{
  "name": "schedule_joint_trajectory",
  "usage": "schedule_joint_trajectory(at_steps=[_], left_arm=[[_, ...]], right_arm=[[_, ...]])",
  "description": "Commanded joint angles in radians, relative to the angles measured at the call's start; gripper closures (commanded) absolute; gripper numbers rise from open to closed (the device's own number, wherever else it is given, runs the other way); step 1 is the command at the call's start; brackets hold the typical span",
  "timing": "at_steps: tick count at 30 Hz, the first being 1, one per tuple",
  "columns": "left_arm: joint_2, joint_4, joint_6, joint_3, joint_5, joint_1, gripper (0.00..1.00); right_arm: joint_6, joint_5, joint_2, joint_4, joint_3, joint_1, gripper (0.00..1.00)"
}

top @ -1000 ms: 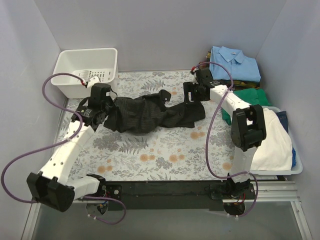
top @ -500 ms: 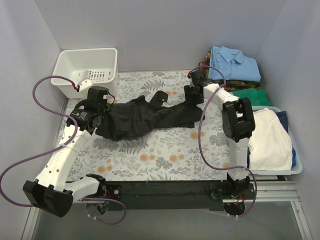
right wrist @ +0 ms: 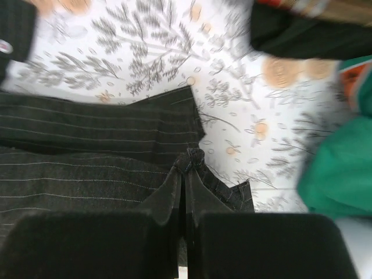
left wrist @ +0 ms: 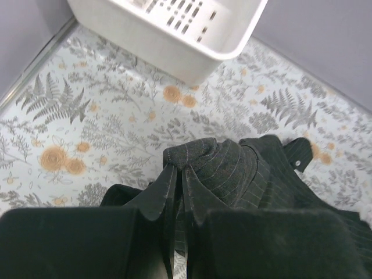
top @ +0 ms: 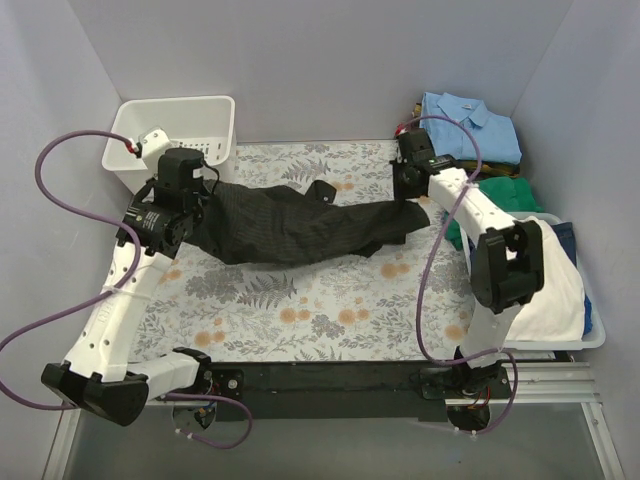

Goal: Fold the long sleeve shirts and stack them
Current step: Flatten the shirt out

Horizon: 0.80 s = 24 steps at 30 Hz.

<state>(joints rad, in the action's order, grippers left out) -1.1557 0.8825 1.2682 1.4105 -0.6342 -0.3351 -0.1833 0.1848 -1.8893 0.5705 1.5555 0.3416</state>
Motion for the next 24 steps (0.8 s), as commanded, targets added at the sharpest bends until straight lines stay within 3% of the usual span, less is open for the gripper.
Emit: schedule_joint_trajectory(at_steps=[1,11,18,24], left_arm=[[0.017,-0.088,-0.082,0.111,-0.062,0.002,1.0],[0.074,-0.339,-0.305,0.22,0.021,0.002,1.0],[0.091,-0.494,-0.435,0.401,0.074,0.002,1.0],[0.143,-0.646,-0.507,0.456,0.16,0.002,1.0]], right_arm=[[0.011,0.105,0.223,-0.003,0.003,-0.007,0.99],[0.071,0.113,0.603,-0.18,-0.046,-0.026,0.99],[0.143,0.107,0.775,-0.334,-0.009,-0.026,0.99],[0.179,0.074,0.88,-0.435,0.038,-0.027,0.99]])
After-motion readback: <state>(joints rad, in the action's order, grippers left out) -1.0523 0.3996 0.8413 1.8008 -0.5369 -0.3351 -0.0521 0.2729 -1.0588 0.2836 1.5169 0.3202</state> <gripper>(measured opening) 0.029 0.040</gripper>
